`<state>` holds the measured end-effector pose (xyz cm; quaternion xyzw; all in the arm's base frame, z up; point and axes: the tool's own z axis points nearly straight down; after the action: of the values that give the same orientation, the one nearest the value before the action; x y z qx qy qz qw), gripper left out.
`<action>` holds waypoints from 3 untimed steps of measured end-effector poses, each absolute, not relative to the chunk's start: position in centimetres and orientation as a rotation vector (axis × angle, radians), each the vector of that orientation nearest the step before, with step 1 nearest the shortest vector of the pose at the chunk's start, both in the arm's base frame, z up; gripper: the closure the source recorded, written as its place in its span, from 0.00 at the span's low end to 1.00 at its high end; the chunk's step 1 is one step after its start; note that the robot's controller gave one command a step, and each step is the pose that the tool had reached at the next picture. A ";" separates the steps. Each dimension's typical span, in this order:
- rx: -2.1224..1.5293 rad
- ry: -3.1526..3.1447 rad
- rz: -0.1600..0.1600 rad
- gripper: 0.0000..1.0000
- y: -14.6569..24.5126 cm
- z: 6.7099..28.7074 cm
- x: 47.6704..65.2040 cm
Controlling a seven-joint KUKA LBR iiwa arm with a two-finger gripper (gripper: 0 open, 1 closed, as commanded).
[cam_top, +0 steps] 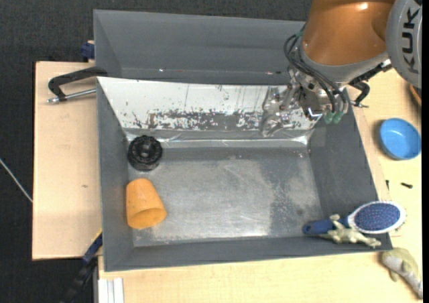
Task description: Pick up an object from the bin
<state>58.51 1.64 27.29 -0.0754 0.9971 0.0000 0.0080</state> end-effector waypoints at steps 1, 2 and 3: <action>-0.333 3.126 0.003 1.00 4.2 22.8 53.9; -0.329 3.121 0.002 0.00 4.1 23.0 54.1; -0.395 3.116 0.003 0.00 6.8 16.1 58.7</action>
Offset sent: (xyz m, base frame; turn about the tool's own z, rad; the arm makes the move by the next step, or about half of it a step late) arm -0.0447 0.0235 -0.0442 -0.0591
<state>58.67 6.80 16.06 -0.1256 0.9921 0.0011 0.0003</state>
